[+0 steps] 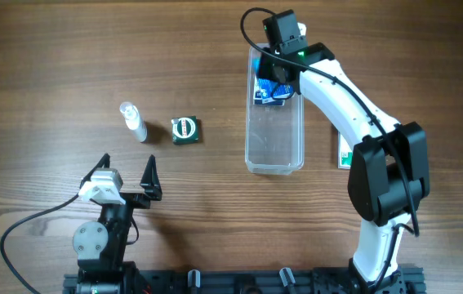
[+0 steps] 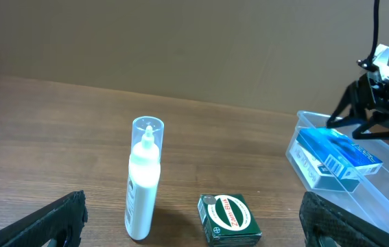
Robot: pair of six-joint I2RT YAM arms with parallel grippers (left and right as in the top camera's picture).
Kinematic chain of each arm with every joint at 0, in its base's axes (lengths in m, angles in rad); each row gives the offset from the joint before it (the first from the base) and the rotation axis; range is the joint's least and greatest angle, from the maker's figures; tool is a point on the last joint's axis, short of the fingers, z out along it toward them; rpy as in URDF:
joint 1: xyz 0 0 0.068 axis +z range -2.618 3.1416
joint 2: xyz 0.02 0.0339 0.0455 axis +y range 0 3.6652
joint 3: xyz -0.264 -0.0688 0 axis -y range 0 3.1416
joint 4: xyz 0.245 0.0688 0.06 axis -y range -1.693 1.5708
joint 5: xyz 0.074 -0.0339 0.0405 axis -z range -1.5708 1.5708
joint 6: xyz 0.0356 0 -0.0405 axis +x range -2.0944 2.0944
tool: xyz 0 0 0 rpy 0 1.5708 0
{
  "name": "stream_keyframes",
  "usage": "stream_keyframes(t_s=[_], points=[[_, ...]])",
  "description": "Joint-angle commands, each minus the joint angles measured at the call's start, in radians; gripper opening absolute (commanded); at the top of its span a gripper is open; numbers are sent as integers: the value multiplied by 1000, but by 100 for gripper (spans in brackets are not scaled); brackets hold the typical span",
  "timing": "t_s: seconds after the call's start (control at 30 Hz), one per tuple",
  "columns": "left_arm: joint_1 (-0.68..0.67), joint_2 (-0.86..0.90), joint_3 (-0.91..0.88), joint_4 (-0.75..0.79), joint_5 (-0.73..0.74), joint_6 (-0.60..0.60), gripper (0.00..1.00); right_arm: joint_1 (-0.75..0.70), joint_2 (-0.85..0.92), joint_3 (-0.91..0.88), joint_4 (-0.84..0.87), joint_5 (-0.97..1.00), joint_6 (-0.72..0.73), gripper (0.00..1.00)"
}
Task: Pack container
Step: 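Carry the VapoDrops box over and lower it into the container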
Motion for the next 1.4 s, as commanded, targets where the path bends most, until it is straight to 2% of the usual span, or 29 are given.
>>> stream_keyframes(t_s=[0.0,0.03,0.1,0.3,0.4,0.63,1.03,1.37], points=[[7,-6,-5,-4,4,15,100,7,-89,11,-38,-21,-92,32],[7,-6,-5,-4,4,15,100,7,-110,11,-58,-21,-114,21],[7,-6,-5,-4,4,15,100,7,-151,11,-101,-21,-136,12],[7,-6,-5,-4,4,15,100,6,-235,11,-356,-83,-212,11],[7,-6,-5,-4,4,15,100,7,-220,4,-422,-131,-220,6],[7,-6,-5,-4,5,15,100,7,-155,-78,-333,-182,-240,4],[7,-6,-5,-4,5,15,100,6,-29,-88,-242,-164,-240,5],[7,-6,-5,-4,5,15,100,6,-15,-88,-183,-164,-239,5]])
